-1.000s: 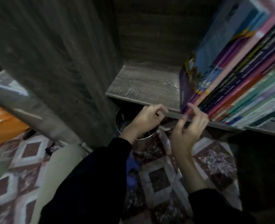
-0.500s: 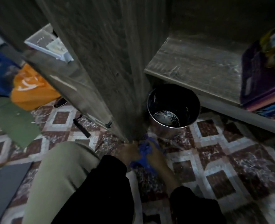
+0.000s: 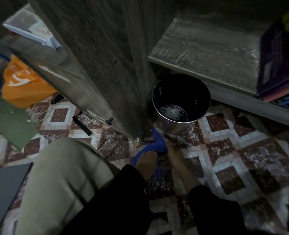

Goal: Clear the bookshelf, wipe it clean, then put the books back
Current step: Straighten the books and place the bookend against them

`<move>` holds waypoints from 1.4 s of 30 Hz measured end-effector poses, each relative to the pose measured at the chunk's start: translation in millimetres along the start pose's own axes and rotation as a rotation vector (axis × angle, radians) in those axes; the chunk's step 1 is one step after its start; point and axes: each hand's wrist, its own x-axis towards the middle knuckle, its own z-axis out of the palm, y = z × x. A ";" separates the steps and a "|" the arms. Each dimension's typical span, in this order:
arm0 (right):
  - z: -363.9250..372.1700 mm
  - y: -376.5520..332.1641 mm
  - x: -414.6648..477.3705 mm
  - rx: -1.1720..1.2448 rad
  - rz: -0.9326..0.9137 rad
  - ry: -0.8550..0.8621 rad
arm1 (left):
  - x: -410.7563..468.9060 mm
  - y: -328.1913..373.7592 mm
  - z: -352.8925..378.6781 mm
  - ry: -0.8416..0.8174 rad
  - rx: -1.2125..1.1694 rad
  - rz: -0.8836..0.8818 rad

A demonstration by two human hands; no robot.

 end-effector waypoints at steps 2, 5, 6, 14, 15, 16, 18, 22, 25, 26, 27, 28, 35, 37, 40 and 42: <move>-6.4 -1.2 -3.2 0.033 0.069 -0.045 | -13.2 19.7 -22.2 -0.220 0.012 0.036; -18.3 -2.8 -12.1 0.009 0.161 -0.073 | -30.9 41.4 -19.6 -0.253 0.222 0.124; -23.5 -0.2 -13.2 -0.007 0.172 -0.053 | -34.1 48.0 -17.1 -0.351 0.228 0.112; -77.9 29.8 -21.0 0.064 0.168 0.087 | -42.4 101.6 -11.1 -0.548 0.117 0.144; -89.0 31.5 -20.0 0.079 0.168 0.138 | -40.7 105.7 -5.5 -0.538 0.128 0.163; -100.4 33.0 -22.4 0.091 0.154 0.184 | -40.4 110.7 -6.3 -0.506 0.137 0.191; -119.7 40.0 -21.3 0.183 0.102 0.262 | -34.9 119.5 -1.7 -0.341 0.094 0.259; -142.1 48.8 -36.5 0.535 0.070 0.340 | -24.4 133.1 0.5 -0.246 0.102 0.320; -147.7 61.9 -41.5 0.689 0.057 0.249 | -17.3 136.0 8.3 -0.375 0.234 0.348; -148.0 66.7 -42.9 0.722 0.070 0.235 | -16.8 135.9 8.5 -0.379 0.237 0.357; -147.4 71.1 -43.8 0.752 0.084 0.220 | -18.4 135.2 12.9 -0.396 0.240 0.370; -146.7 74.9 -43.1 0.778 0.096 0.206 | -20.5 135.2 13.6 -0.427 0.247 0.373; -148.5 74.9 -40.8 0.844 0.086 0.117 | -13.8 131.2 36.0 -0.480 0.268 0.332; -150.9 68.8 -41.3 0.822 0.066 0.062 | -10.7 132.6 30.6 -0.447 0.212 0.354; -161.8 40.8 -38.4 0.685 0.074 0.121 | -2.6 144.6 15.5 -0.376 0.183 0.362; -172.9 14.2 -42.0 0.616 0.029 0.159 | 5.9 157.2 -2.6 -0.278 0.125 0.352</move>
